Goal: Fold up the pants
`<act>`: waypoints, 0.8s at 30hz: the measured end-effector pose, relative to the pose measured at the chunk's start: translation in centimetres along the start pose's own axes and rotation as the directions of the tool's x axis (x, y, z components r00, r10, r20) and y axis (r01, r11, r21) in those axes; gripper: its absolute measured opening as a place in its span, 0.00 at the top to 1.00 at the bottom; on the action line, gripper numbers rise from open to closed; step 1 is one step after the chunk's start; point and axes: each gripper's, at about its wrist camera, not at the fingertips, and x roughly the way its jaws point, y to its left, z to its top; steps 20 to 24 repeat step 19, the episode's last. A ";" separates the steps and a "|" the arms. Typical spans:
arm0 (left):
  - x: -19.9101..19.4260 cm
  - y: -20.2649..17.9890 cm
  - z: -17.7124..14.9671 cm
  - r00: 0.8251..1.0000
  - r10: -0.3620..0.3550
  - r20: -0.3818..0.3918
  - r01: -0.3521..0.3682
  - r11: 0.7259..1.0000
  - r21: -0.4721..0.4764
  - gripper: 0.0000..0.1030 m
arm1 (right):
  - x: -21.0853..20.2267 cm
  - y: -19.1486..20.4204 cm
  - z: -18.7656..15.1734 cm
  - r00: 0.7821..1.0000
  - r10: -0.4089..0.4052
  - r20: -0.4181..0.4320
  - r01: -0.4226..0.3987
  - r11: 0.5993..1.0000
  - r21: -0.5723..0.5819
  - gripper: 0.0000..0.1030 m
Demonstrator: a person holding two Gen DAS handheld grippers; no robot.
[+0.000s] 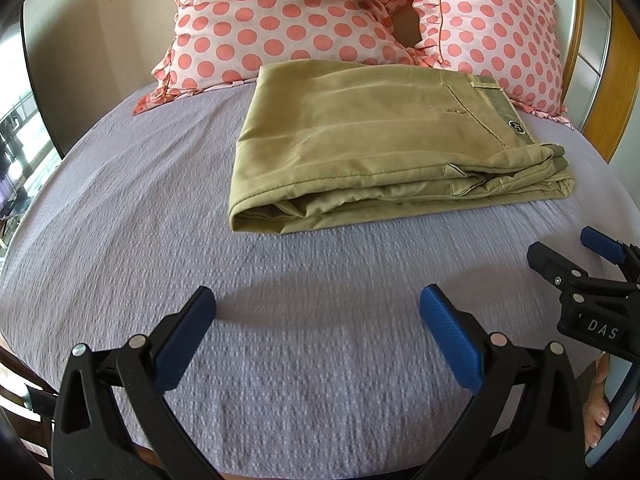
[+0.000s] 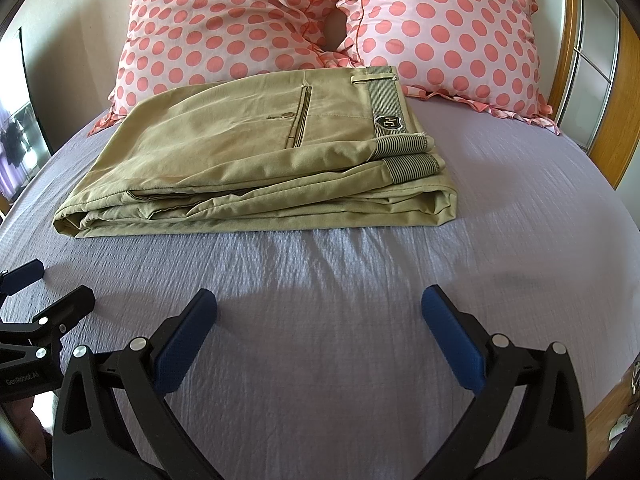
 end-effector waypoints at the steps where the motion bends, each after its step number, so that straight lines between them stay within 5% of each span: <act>1: 0.0 0.0 0.0 1.000 0.000 0.000 0.000 1.000 0.000 0.02 | 0.0 0.0 0.0 1.000 0.000 0.000 0.000 1.000 0.000 0.01; 24: 0.1 0.1 0.0 1.000 0.004 -0.004 -0.004 1.000 0.000 0.02 | 0.1 0.0 0.1 1.000 -0.002 -0.001 0.002 1.000 0.002 0.01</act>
